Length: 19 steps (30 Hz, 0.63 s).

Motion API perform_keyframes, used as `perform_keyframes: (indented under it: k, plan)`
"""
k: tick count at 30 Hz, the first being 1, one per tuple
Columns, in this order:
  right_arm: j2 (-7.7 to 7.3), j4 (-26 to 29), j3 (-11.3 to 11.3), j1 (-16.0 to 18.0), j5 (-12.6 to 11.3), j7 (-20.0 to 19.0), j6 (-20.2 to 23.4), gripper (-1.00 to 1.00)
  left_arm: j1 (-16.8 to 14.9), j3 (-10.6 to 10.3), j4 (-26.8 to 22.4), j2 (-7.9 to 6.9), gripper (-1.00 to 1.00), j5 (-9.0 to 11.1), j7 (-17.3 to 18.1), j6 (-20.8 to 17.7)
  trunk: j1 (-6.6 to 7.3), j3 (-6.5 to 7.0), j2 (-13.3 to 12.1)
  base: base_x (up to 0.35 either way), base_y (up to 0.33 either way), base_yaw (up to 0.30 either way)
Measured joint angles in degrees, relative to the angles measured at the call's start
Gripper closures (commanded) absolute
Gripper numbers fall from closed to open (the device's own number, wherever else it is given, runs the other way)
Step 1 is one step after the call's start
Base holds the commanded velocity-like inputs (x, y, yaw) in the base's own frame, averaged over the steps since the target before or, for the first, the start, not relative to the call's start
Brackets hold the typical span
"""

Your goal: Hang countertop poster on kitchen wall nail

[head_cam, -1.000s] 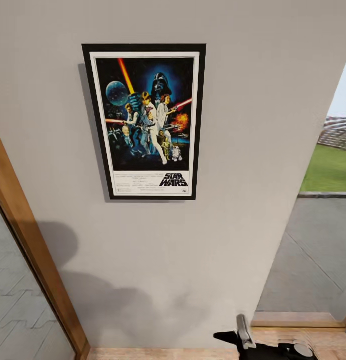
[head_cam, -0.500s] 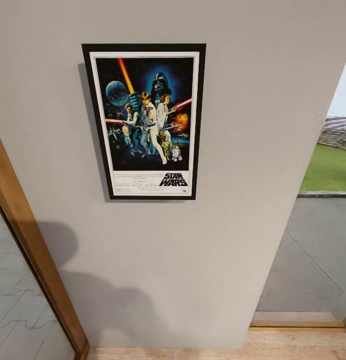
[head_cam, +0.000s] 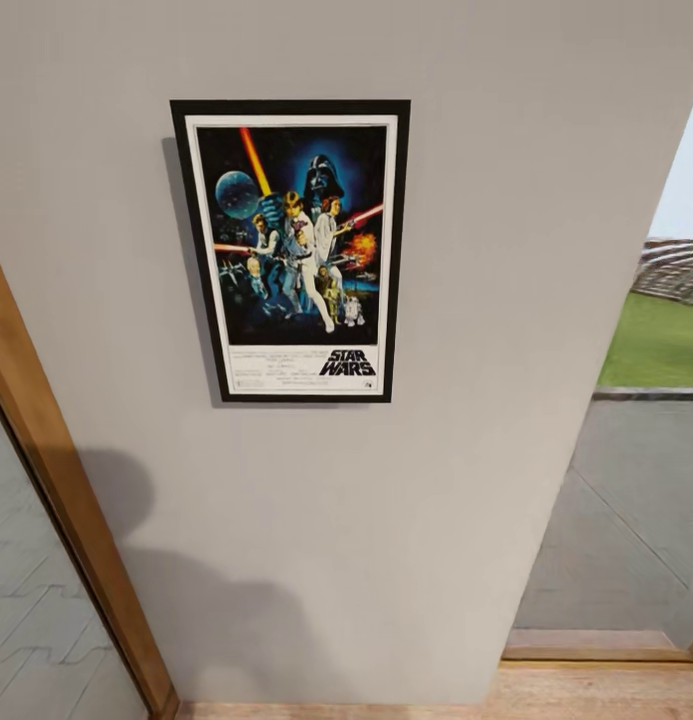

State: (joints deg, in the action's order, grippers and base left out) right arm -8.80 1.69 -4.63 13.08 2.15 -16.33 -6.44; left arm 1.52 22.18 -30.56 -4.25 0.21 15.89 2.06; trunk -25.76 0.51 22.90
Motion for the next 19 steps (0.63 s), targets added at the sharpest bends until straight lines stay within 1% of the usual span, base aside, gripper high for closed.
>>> perform_keyframes:
  k: [10, 19]
  plan:
    - [0.01, -1.0, -0.1, 0.0, -0.1, 0.2, 0.0, -1.00, 0.0, 0.0, 0.0, 0.00, -1.00, 0.0, 0.0, 0.1, 0.00, 0.91, 0.0, 0.000, 0.000, 0.000]
    - [0.03, -1.7, 0.0, 0.0, -0.1, 0.2, 0.0, -1.00, 0.0, 0.0, 0.0, 0.00, -1.00, 0.0, 0.0, 0.1, 0.00, 1.08, 0.0, 0.000, 0.000, 0.000]
